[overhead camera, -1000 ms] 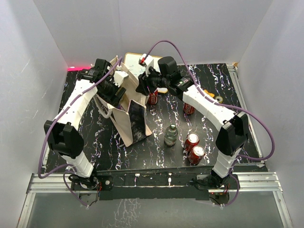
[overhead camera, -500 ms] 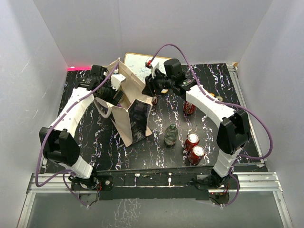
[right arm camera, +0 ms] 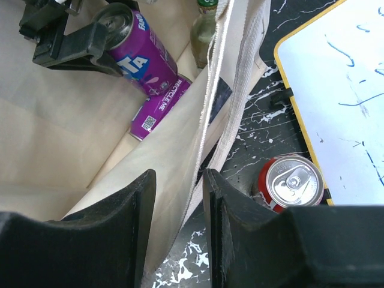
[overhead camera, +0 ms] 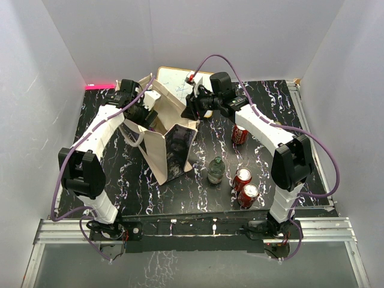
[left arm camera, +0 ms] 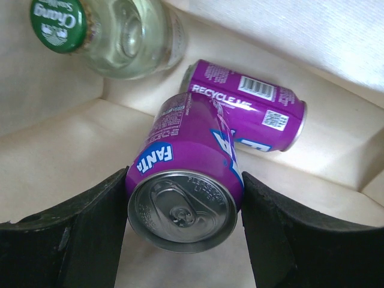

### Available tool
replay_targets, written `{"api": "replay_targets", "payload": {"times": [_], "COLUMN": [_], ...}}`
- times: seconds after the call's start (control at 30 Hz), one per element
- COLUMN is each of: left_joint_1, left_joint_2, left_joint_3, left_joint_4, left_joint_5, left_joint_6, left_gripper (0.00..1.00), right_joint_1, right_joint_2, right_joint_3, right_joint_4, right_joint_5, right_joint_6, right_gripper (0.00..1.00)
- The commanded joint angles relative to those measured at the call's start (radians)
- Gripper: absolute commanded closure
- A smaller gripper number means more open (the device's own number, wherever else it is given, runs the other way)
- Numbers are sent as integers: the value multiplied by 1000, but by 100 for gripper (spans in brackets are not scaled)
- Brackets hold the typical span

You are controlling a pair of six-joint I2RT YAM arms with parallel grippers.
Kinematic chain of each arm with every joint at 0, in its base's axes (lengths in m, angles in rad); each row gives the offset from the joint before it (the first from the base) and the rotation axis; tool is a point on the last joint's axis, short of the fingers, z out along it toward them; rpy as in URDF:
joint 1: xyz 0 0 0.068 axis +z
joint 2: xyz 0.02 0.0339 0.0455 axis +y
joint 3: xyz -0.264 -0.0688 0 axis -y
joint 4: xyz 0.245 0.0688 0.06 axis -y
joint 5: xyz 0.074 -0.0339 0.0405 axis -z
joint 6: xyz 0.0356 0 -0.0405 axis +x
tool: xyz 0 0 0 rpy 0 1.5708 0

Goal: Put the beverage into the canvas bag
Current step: Place the drink in the canvas bag.

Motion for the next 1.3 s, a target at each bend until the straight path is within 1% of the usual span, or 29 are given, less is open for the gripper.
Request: {"api": "replay_targets", "payload": {"times": [0.0,0.23,0.47,0.67,0.9,1.0,1.07,1.13,1.27], "left_joint_1": [8,8,9,8,8,11,12,13,12], "left_joint_2": [22,8,1,-11,-29,-37,-37,-41,-67], "left_joint_3": [41,33,41,69,47,45,50,54,52], "left_joint_4": [19,32,66,71,103,118,115,97,47], "left_joint_5": [-55,-30,-161,-235,-357,-377,-362,-290,-52], "left_joint_6": [10,12,6,-23,-13,-14,-20,-23,4], "left_gripper": [100,100,100,100,100,100,100,100,100], "right_joint_1": [-10,-12,-12,-12,-11,-12,-10,-10,-8], "right_joint_2": [9,2,-2,-5,-10,-16,-16,-17,-21], "right_joint_3": [61,61,56,54,50,45,44,42,39], "right_joint_4": [2,-8,-7,-3,-1,-2,-1,0,-2], "right_joint_5": [0,19,25,24,19,18,18,20,22], "right_joint_6": [-36,-39,-25,-21,-16,-12,-8,-6,1], "right_gripper": [61,61,61,61,62,62,62,63,63]}}
